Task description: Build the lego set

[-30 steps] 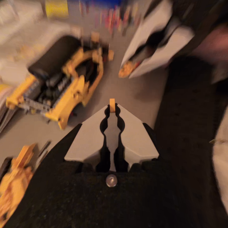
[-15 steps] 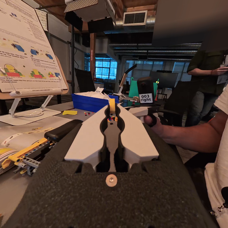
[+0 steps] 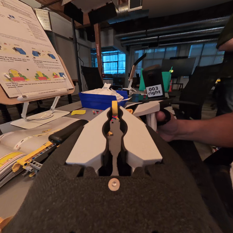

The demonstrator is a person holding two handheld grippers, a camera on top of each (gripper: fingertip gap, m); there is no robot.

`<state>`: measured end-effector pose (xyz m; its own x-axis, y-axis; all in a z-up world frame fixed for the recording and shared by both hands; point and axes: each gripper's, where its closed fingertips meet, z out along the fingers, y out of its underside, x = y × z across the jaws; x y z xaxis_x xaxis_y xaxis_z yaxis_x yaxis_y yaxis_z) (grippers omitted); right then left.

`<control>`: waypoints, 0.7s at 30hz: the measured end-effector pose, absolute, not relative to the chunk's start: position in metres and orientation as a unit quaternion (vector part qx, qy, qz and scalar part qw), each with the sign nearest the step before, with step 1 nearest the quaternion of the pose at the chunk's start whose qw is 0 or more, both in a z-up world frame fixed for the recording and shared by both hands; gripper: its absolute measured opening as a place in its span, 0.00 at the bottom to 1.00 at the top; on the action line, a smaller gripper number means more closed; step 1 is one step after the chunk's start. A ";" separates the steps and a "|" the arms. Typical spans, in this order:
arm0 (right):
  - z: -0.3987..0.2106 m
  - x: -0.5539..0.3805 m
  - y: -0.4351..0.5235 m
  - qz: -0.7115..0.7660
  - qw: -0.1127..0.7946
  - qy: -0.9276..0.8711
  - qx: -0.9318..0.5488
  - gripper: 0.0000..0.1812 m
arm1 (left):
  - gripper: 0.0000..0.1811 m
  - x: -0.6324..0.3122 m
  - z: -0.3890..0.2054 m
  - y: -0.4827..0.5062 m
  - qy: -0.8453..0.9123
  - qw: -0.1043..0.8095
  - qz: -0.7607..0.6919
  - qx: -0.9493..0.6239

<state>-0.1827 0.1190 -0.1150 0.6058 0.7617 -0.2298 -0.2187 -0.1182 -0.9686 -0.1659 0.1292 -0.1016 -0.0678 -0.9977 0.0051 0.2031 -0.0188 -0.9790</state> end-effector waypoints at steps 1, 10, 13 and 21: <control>-0.115 -0.182 0.119 0.391 0.628 -0.212 -0.638 0.08 | 0.04 -0.165 -0.102 0.129 0.463 0.532 -0.562 -0.432; -0.123 -0.184 0.124 0.364 0.627 -0.220 -0.653 0.07 | 0.04 -0.167 -0.096 0.122 0.444 0.502 -0.606 -0.429; -0.128 -0.184 0.129 0.332 0.631 -0.225 -0.664 0.08 | 0.04 -0.168 -0.087 0.115 0.409 0.447 -0.672 -0.426; -0.098 -0.168 0.123 0.247 0.731 -0.230 -0.594 0.07 | 0.04 -0.174 -0.085 0.155 0.209 0.286 -0.800 -0.483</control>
<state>-0.1681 0.1230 -0.0977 0.7723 0.6339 0.0419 -0.0887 0.1729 -0.9809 -0.1736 0.1555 -0.0847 -0.3688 -0.6604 0.6540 0.2553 -0.7486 -0.6119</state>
